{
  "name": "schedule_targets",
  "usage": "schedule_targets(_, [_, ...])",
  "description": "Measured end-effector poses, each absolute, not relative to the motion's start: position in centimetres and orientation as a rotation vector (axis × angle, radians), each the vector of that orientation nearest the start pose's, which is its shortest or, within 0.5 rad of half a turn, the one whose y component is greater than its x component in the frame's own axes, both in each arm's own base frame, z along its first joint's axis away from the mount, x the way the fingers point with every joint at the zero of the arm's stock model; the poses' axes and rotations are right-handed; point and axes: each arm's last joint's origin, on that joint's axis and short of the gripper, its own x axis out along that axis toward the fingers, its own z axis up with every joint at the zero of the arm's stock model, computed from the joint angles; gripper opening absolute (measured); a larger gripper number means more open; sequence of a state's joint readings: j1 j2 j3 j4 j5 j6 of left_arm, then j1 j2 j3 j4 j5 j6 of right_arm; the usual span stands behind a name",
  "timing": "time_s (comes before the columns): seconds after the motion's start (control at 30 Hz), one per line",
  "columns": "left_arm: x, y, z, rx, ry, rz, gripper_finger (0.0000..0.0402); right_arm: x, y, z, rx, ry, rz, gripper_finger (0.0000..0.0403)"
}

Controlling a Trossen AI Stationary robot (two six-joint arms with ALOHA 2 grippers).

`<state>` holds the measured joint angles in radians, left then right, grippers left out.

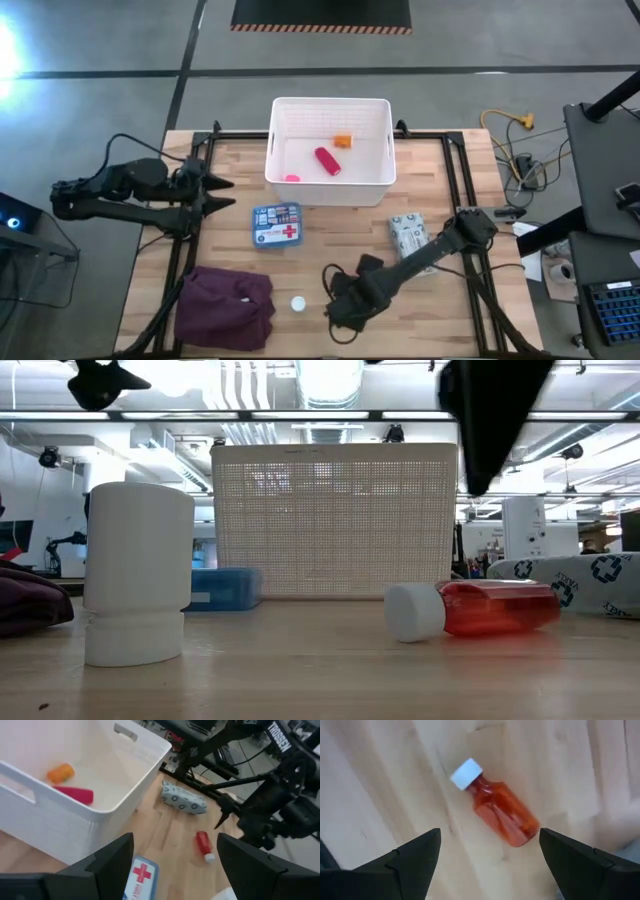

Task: Pick & place medical supplies in basket/bin
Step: Put the red pill bottle into the white bin

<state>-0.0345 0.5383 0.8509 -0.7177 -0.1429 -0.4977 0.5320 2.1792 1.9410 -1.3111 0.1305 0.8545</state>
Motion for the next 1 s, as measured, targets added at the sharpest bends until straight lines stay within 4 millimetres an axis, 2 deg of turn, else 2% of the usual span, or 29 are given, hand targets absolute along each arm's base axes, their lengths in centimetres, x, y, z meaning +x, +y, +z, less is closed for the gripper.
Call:
schedule_targets(0.1, [9.9,0.1,33.3,-0.479,0.372,0.211,0.0269,37.2,20.6,22.3,0.048,1.489,-0.171,0.0327])
schedule_targets(0.33, [9.2,0.1,33.5,-0.501,0.344,0.205,0.0269,37.9,17.8,20.0,-0.015,1.579,-0.093,0.0327])
schedule_targets(0.43, [8.9,0.1,33.6,-0.503,0.331,0.201,0.0269,38.0,17.6,19.2,-0.039,1.589,-0.015,0.0327])
schedule_targets(0.7, [8.7,0.1,33.7,-0.514,0.32,0.204,0.0269,38.3,17.9,18.6,-0.096,1.541,0.079,0.0327])
schedule_targets(1.0, [9.4,0.2,33.4,-0.507,0.339,0.264,0.0269,37.8,17.2,15.6,-0.121,1.557,0.126,0.0327])
